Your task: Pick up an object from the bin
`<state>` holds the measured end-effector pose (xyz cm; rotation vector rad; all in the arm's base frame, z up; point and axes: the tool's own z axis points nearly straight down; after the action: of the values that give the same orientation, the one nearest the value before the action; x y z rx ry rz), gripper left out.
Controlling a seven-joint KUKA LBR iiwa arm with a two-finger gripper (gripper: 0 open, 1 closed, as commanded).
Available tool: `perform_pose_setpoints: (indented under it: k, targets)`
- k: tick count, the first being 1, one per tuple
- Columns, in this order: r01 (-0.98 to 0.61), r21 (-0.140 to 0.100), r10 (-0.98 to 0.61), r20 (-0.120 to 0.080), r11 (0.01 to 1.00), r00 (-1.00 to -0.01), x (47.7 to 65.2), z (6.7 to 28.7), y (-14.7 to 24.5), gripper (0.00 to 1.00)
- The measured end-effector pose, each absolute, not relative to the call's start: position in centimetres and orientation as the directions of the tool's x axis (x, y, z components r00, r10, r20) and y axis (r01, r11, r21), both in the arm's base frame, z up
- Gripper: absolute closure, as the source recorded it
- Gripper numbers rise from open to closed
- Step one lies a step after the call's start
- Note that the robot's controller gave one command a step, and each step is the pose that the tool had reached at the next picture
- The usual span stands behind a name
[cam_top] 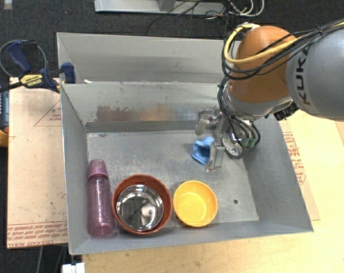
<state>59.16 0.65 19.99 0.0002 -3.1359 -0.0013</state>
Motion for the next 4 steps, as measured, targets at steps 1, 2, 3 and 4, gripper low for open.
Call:
perform_pose_setpoints:
  k: [1,2,3,4]
  targets:
    - [0.0,0.001,0.0,-0.001,1.0,-1.0,59.3,20.5,0.7,0.0]
    - [0.048,0.002,0.048,-0.003,0.999,-0.999,62.6,7.2,-5.3,0.0]
    - [0.196,0.005,0.196,-0.011,0.981,-0.981,61.4,7.0,-3.7,0.0]
    - [0.093,0.004,0.093,-0.007,0.996,-0.996,62.3,6.5,-5.2,0.0]
